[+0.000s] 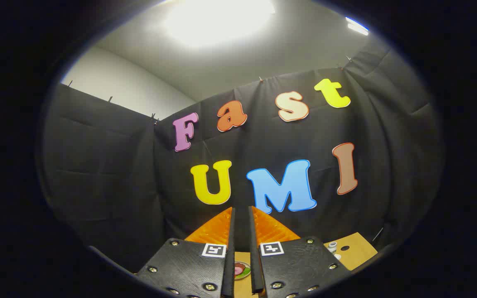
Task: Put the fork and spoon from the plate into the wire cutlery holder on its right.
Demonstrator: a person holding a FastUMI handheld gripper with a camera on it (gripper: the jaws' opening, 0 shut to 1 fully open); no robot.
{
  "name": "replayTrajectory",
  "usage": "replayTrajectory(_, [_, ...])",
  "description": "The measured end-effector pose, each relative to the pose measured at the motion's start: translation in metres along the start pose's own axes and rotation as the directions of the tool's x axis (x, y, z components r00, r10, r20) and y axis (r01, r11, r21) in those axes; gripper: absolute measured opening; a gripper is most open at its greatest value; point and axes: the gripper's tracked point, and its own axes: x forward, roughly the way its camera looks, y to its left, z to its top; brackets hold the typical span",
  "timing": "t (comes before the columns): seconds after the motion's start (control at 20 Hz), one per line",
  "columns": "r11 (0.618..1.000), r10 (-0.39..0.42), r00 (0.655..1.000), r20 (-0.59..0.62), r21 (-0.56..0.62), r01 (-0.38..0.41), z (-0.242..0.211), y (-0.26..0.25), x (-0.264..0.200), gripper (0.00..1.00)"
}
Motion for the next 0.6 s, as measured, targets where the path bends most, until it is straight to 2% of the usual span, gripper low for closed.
replayTrajectory(0.3, [0.994,0.104,0.995,-0.003,-0.019,-0.104,-0.006,0.042,0.029,0.16])
replayTrajectory(0.6, [0.989,0.146,0.989,0.009,-0.019,-0.146,-0.009,0.069,0.039,0.16])
